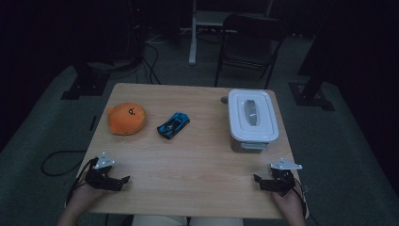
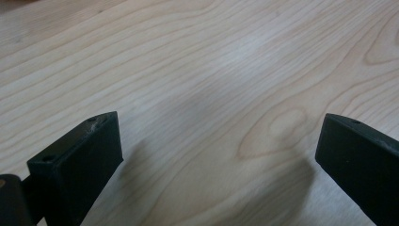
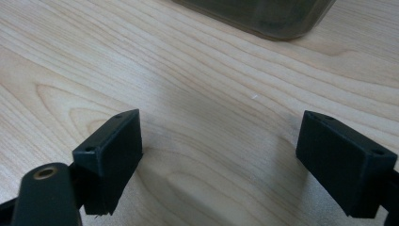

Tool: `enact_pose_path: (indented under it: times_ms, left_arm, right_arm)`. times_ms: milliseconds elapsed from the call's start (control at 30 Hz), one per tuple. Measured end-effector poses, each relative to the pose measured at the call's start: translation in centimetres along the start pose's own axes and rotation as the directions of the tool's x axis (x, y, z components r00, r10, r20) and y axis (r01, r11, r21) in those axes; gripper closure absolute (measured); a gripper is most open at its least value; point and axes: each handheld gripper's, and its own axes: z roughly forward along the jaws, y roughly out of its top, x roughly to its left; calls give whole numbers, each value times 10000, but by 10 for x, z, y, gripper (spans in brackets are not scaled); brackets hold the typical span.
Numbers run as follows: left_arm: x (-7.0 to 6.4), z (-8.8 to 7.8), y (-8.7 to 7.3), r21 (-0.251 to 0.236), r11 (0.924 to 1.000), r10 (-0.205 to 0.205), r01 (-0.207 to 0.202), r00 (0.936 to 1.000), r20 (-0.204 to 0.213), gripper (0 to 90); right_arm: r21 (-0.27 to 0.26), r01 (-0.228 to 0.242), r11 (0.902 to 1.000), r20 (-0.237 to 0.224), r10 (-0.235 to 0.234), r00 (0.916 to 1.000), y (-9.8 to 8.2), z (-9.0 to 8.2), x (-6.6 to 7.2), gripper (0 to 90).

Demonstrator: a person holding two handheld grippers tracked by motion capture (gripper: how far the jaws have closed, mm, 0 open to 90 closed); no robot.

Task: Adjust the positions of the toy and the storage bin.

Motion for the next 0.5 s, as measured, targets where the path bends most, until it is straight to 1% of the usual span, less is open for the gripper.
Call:
enact_pose_path:
  times_ms: [33,100,133,167,200,233,300,333,400,433,500]
  left_arm:
    - [0,1,2,51,10000,25,-25,10000,84,16]
    - [-2,4,7,102,9999,121,-122,9999,44,16]
    - [-2,5,9,137,9998,144,-146,9998,161,16]
    - [-2,5,9,137,9998,144,-146,9998,161,16]
    - [-2,6,14,166,9996,211,-214,9996,166,16]
    - [-2,7,17,143,9996,233,-237,9994,254,16]
    - [-3,7,19,102,9996,254,-257,9994,232,16]
    - [-4,8,26,118,9994,329,-332,9991,272,16]
    - [-5,10,32,159,9990,409,-414,9986,326,16]
    - [-6,11,34,167,9985,518,-522,9984,203,16]
    - [-7,13,40,140,9986,500,-505,9981,350,16]
  right_arm:
    - [1,-4,10000,1,4,10000,0,0,0,145]
    - [2,-2,10000,-2,2,10000,0,0,0,145]
    - [2,-2,10000,-1,2,10000,0,0,0,145]
    - [1,-6,10000,-1,6,10000,0,0,0,145]
    - [1,-8,10000,-1,8,10000,0,0,0,145]
    - [2,-9,10000,-1,9,10000,0,0,0,145]
    - [-2,-7,10000,1,7,10000,0,0,0,145]
    - [13,-5,10000,-2,5,10000,0,0,0,145]
    - [7,-5,10000,-2,5,10000,0,0,0,145]
    - [7,-24,10000,-1,24,10000,0,0,0,145]
    - [7,-15,10000,0,15,10000,0,0,0,145]
